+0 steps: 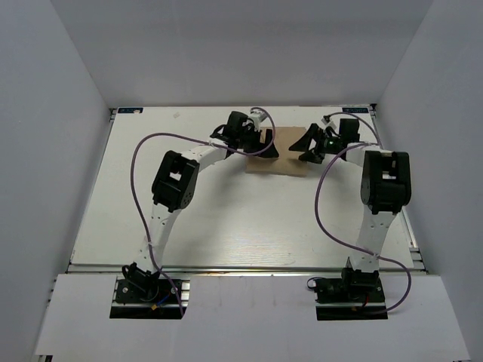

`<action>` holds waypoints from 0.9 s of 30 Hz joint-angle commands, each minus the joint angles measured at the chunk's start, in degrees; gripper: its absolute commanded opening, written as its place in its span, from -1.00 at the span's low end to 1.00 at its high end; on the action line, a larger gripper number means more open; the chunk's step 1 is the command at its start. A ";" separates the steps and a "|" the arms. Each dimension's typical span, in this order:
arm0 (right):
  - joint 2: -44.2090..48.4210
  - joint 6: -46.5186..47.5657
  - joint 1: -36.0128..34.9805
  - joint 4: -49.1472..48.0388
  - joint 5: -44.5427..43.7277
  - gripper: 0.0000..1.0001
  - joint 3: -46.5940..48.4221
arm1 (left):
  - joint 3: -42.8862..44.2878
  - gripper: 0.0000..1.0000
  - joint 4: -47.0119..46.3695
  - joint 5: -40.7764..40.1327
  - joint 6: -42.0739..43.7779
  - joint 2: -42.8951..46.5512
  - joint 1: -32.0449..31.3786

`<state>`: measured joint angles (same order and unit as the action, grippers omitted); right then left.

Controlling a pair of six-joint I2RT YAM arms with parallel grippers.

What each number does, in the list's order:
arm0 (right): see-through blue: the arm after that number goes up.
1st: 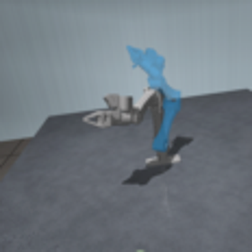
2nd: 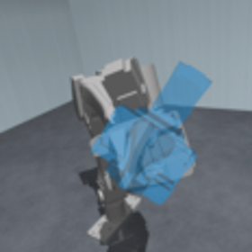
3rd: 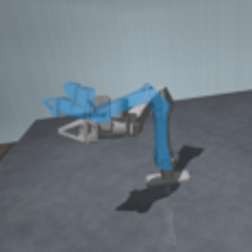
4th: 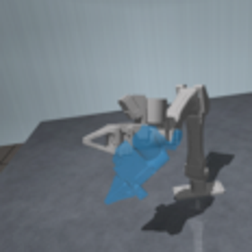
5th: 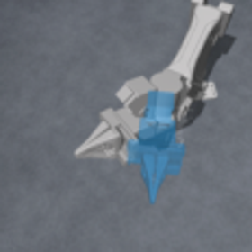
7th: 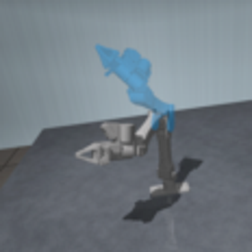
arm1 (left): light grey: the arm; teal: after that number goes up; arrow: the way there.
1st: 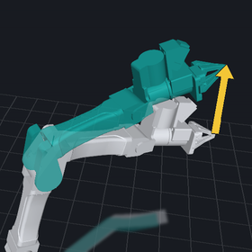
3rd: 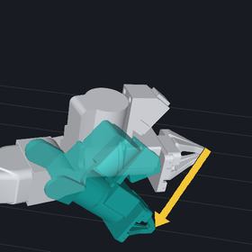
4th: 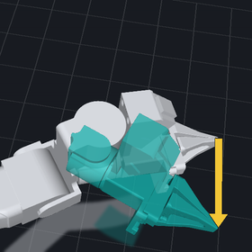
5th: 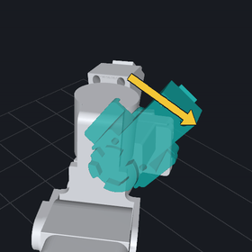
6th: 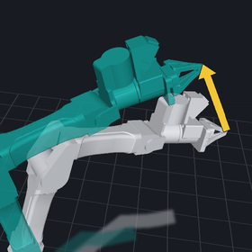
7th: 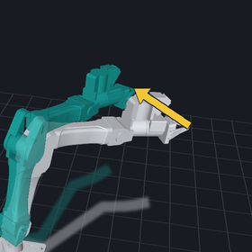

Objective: Fold and stack the t-shirts
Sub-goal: Fold the long partially folded tshirt into a neat square

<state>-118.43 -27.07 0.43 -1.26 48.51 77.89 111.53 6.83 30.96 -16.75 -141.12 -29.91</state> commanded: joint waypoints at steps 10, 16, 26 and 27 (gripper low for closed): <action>4.34 -2.55 -2.62 -10.34 -3.07 0.81 -22.24 | -31.62 1.00 -2.00 1.56 3.22 17.98 0.56; 15.84 0.25 -6.31 -8.33 -5.18 0.81 -32.00 | -42.08 1.00 -0.77 -0.36 2.34 28.59 -1.37; 29.91 11.69 -10.97 9.07 -8.52 0.81 -23.58 | -45.62 1.00 1.77 -13.88 -0.65 47.69 -1.91; 30.45 11.95 -11.06 9.43 -9.48 0.81 -22.87 | -44.82 1.00 4.13 -15.56 -0.65 48.30 -1.91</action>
<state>-92.14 -20.14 -9.76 2.87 41.71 51.35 63.22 7.03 22.63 -16.64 -97.60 -31.97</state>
